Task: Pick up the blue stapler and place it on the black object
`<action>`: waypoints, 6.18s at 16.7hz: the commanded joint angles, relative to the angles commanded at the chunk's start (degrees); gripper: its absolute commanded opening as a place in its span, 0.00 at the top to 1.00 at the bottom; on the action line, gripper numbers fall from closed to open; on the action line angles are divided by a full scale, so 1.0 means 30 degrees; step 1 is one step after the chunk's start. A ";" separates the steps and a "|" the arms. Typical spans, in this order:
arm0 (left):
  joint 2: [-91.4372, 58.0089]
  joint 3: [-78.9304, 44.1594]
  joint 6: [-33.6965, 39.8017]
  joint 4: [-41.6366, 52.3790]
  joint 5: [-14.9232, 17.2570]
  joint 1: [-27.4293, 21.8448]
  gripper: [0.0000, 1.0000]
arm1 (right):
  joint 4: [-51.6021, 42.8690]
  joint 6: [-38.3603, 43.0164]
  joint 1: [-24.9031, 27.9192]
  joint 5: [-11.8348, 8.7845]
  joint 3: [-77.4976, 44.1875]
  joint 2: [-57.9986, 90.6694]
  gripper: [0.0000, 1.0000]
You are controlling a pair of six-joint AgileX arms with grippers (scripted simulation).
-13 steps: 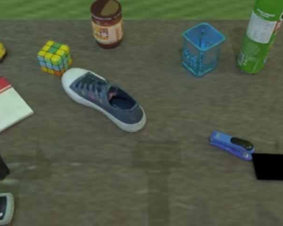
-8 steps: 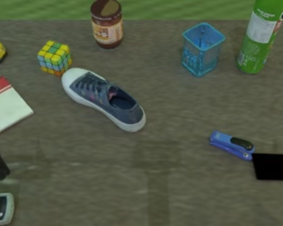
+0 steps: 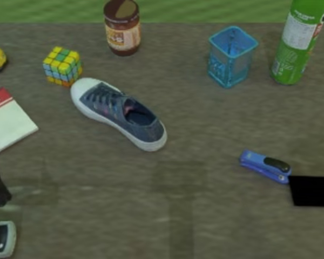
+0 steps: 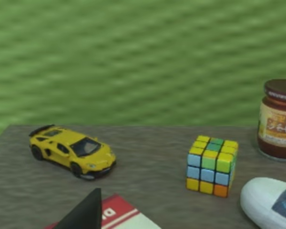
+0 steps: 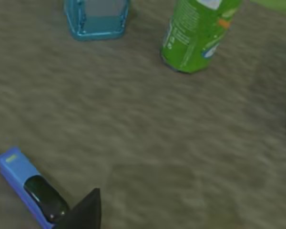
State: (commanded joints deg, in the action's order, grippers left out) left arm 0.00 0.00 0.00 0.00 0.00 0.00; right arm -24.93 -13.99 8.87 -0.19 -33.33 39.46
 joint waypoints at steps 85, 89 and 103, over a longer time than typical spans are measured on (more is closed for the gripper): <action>0.0000 0.0000 0.0000 0.0000 0.0000 0.0000 0.00 | -1.3889 -1.8887 0.1685 0.0018 -1.3985 2.0363 1.00; 0.0000 0.0000 0.0000 0.0000 0.0000 0.0000 0.00 | -1.3569 -2.1516 0.0744 0.0002 -1.2696 1.8971 1.00; 0.0000 0.0000 0.0000 0.0000 0.0000 0.0000 0.00 | -0.7630 -2.1530 0.0669 0.0017 -0.8889 2.0931 1.00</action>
State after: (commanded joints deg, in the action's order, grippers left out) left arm 0.00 0.00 0.00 0.00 0.00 0.00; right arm -47.82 -78.58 10.87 -0.14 -60.00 102.26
